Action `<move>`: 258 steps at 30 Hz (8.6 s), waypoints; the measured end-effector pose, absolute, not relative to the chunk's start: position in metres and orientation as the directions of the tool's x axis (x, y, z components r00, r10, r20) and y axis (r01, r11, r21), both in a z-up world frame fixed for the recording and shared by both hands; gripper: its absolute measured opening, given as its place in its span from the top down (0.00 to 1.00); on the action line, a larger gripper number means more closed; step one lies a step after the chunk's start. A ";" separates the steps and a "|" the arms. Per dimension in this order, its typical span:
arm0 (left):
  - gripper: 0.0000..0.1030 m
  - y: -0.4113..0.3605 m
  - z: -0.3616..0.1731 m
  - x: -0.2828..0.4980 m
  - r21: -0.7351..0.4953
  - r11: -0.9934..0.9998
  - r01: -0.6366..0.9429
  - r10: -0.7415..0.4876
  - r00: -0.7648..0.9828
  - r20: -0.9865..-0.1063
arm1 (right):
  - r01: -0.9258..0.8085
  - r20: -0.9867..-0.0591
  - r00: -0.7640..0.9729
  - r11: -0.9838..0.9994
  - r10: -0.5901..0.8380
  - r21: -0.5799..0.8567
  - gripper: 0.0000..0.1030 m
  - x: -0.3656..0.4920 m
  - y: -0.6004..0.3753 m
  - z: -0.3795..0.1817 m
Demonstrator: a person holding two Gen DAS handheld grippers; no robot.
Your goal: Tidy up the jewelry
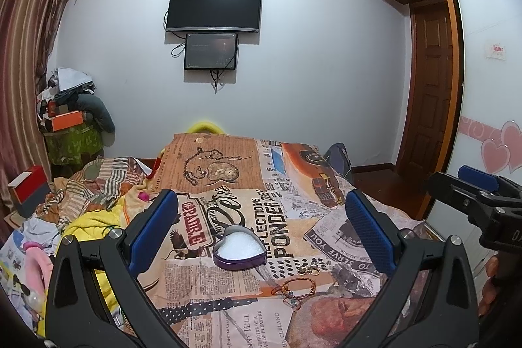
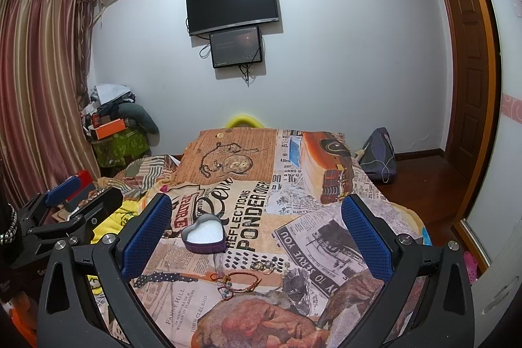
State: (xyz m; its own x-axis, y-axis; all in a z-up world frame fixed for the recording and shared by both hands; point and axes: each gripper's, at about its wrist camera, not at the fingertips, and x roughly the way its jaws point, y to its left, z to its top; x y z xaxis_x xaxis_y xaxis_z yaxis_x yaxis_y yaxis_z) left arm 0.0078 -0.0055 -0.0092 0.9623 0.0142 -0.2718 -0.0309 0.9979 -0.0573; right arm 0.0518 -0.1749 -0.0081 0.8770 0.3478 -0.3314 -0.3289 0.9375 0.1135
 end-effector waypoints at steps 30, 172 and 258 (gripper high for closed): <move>0.00 -0.005 -0.008 0.008 -0.054 0.998 -0.026 0.010 0.962 -0.274 | -0.331 -0.333 0.876 0.938 0.347 0.106 0.00 0.052 -0.171 -0.008; 0.94 0.042 -0.200 0.119 -0.210 0.974 0.080 -0.215 0.606 -0.766 | -0.509 -0.822 0.388 0.841 0.416 0.186 0.90 0.180 -0.082 -0.195; 0.60 0.083 -0.141 0.172 -0.104 0.995 0.004 -0.078 0.696 -0.714 | -0.554 -0.741 0.511 0.826 0.435 0.103 0.58 0.209 -0.061 -0.124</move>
State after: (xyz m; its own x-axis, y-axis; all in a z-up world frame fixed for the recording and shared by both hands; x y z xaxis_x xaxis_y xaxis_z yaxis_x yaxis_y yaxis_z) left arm 0.1721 0.0828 -0.1407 0.6956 -0.0780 -0.7141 0.0042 0.9945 -0.1044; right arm 0.2088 -0.0611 -0.1241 0.5112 0.4349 -0.7413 -0.5539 0.8262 0.1028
